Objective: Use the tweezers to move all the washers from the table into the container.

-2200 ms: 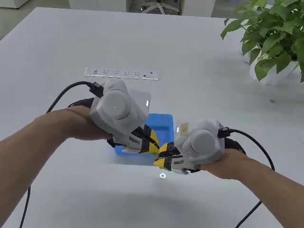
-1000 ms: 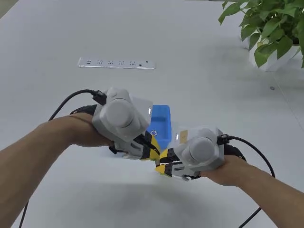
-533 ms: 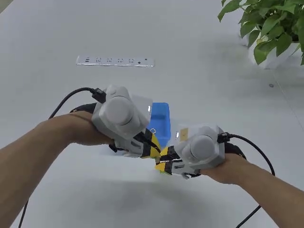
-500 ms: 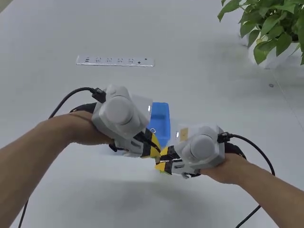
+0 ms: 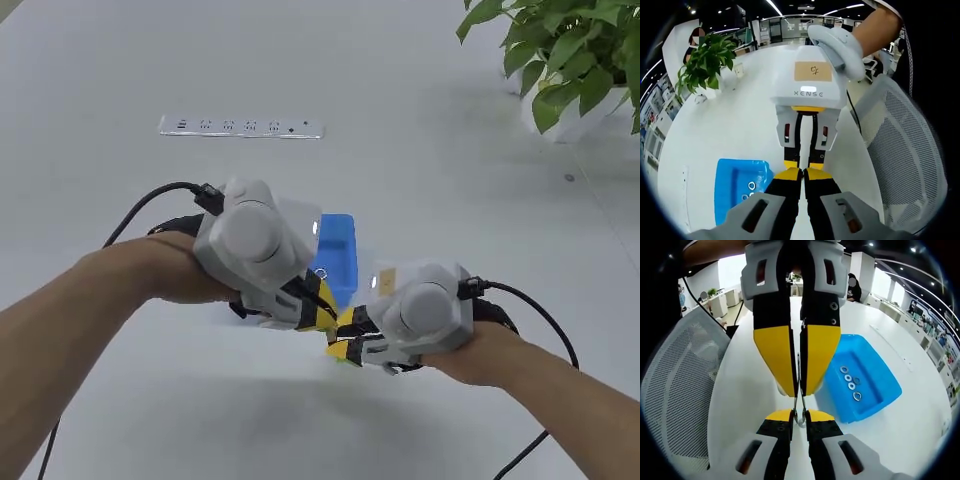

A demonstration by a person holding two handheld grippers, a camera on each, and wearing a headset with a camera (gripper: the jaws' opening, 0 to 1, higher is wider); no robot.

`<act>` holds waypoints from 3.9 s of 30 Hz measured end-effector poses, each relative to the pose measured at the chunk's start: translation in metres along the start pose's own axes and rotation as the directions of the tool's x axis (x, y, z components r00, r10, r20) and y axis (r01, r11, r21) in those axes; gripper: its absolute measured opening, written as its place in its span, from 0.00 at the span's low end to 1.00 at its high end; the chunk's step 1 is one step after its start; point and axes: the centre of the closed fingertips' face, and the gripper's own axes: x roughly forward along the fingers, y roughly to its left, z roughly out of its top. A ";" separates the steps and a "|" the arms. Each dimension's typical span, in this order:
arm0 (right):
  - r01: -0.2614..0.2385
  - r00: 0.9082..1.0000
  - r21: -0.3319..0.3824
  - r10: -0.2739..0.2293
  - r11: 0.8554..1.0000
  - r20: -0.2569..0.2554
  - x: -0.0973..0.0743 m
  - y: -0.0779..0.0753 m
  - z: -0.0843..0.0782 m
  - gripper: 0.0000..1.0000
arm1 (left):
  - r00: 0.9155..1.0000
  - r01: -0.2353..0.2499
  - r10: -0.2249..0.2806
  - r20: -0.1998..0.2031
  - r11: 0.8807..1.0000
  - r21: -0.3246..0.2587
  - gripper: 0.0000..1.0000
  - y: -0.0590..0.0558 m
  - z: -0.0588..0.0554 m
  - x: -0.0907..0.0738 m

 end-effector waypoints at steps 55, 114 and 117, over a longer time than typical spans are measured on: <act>0.010 1.000 -0.018 -0.010 1.000 0.011 -0.016 -0.002 0.026 0.10 | 0.999 -0.030 0.030 0.012 1.000 0.004 0.06 0.002 0.016 -0.027; 0.014 0.999 -0.089 -0.011 0.996 0.038 0.021 -0.084 0.063 0.10 | 0.994 -0.107 0.107 -0.006 0.994 -0.017 0.06 0.082 -0.017 -0.057; 0.010 0.999 -0.088 -0.007 0.996 0.035 0.025 -0.087 0.060 0.10 | 0.995 -0.104 0.104 -0.006 0.994 -0.022 0.06 0.085 -0.021 -0.054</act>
